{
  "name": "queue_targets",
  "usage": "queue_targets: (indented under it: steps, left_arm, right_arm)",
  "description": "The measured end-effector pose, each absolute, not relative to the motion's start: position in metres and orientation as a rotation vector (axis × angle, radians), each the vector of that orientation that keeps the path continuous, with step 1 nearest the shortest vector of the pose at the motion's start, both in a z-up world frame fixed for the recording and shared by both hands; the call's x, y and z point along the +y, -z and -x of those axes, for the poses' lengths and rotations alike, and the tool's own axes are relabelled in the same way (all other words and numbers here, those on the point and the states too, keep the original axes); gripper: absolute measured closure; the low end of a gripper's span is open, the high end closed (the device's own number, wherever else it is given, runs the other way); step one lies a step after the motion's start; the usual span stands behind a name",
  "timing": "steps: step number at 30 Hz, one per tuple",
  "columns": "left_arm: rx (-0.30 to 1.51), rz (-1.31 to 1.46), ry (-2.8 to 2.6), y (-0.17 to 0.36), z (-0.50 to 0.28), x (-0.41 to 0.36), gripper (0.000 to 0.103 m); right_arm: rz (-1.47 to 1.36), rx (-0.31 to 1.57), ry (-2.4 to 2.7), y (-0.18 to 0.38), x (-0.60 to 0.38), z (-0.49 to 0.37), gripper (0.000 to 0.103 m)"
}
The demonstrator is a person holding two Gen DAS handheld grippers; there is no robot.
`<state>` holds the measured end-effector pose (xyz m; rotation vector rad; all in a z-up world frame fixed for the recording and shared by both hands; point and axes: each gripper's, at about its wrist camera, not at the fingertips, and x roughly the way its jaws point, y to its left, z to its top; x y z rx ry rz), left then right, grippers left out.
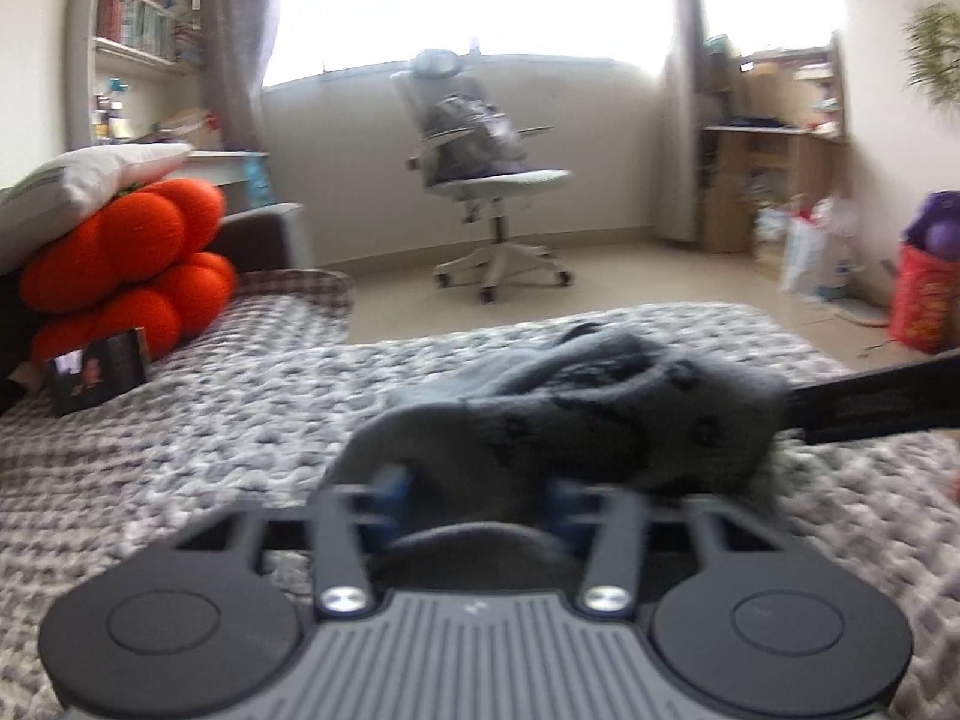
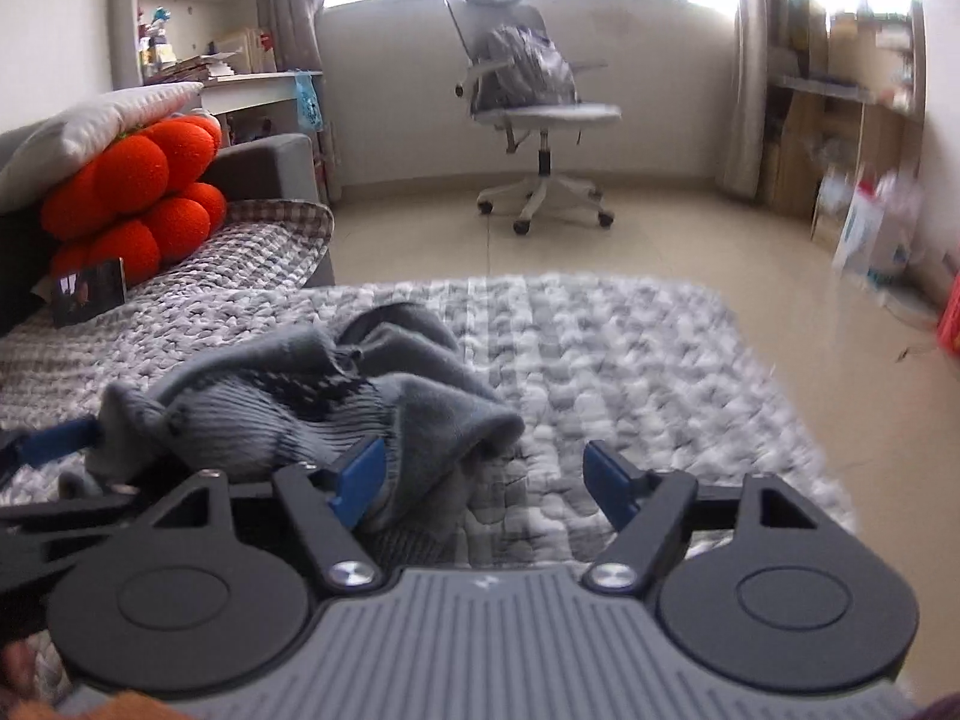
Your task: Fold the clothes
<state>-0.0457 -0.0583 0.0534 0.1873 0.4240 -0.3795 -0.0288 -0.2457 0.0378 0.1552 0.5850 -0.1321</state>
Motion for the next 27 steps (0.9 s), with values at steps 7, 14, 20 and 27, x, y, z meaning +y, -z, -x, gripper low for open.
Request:
queue_targets:
  steps: [7, 14, 20, 27]
  left_arm:
    - [0.368, -0.16, 0.408, -0.068, 0.062, -0.028, 0.097]
    - [0.399, -0.102, 0.361, -0.07, 0.06, -0.006, 0.033]
    - [0.352, -0.08, 0.414, -0.074, 0.069, -0.008, 0.006]
    - [0.385, -0.134, 0.5, -0.07, 0.07, -0.035, 0.001]
  right_arm:
    - [-0.243, 0.626, 0.011, -0.02, -0.246, 0.014, 0.028]
    - [-0.166, 0.487, -0.145, -0.048, -0.211, 0.031, 0.088]
    - [-0.08, 0.232, -0.171, -0.129, -0.201, 0.09, 0.093]
    - [0.006, -0.044, -0.144, -0.219, -0.212, 0.153, 0.103]
